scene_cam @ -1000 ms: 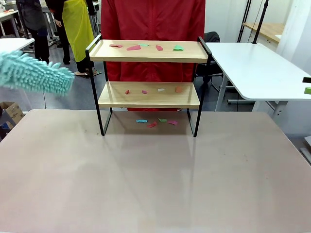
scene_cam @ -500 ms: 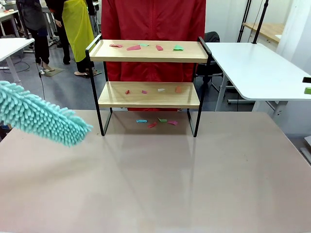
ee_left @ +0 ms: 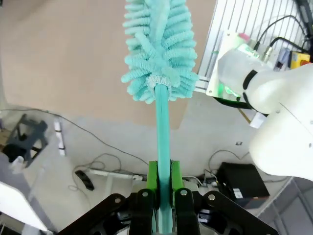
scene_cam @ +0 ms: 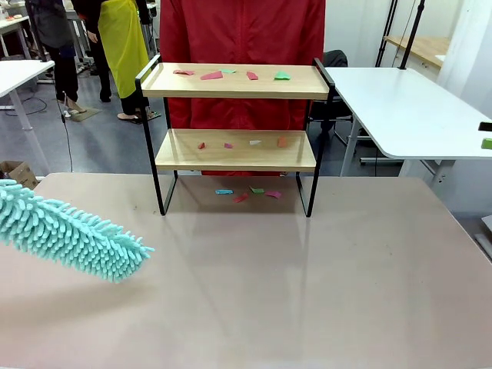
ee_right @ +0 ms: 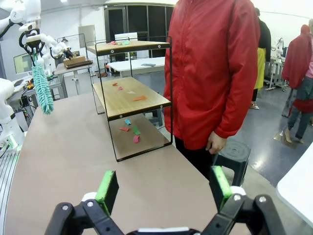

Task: Clean the shelf.
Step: Clean the specific section of the Shelf indicated by the human with the Duster.

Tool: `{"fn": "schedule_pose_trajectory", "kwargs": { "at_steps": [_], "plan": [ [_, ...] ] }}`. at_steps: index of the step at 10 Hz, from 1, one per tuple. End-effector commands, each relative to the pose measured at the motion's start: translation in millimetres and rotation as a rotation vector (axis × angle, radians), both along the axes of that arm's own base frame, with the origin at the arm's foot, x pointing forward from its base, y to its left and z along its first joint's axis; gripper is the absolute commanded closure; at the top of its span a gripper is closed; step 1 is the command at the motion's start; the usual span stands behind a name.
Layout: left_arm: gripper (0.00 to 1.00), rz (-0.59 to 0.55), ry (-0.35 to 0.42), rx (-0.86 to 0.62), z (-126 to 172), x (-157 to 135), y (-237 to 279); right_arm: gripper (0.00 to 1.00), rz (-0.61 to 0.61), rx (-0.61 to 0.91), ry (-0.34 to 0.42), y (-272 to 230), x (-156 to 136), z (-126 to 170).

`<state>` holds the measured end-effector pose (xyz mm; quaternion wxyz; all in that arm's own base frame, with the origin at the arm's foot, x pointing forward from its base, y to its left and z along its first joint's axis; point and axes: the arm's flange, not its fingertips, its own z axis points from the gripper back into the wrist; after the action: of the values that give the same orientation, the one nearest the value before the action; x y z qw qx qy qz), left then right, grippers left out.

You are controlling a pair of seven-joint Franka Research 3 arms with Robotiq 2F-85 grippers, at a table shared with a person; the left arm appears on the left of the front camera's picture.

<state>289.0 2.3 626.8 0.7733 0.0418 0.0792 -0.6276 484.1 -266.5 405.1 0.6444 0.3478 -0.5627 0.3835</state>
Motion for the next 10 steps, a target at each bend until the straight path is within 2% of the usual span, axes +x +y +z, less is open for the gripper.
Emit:
{"fn": "schedule_pose_trajectory", "kwargs": {
  "at_steps": [1,2,10],
  "plan": [
    [0.87,-0.013,-0.07,-0.104,-6.2,3.6,2.1,0.0,0.002,-0.003,-0.006,1.9,-0.1,3.8],
    [0.87,0.0,0.0,0.0,0.0,0.0,0.0,0.0,0.002,-0.003,-0.006,1.9,-0.1,3.8],
    [0.87,0.0,0.0,0.0,0.0,0.0,0.0,0.0,0.002,-0.003,-0.006,1.9,-0.1,3.8]
  ]
}}
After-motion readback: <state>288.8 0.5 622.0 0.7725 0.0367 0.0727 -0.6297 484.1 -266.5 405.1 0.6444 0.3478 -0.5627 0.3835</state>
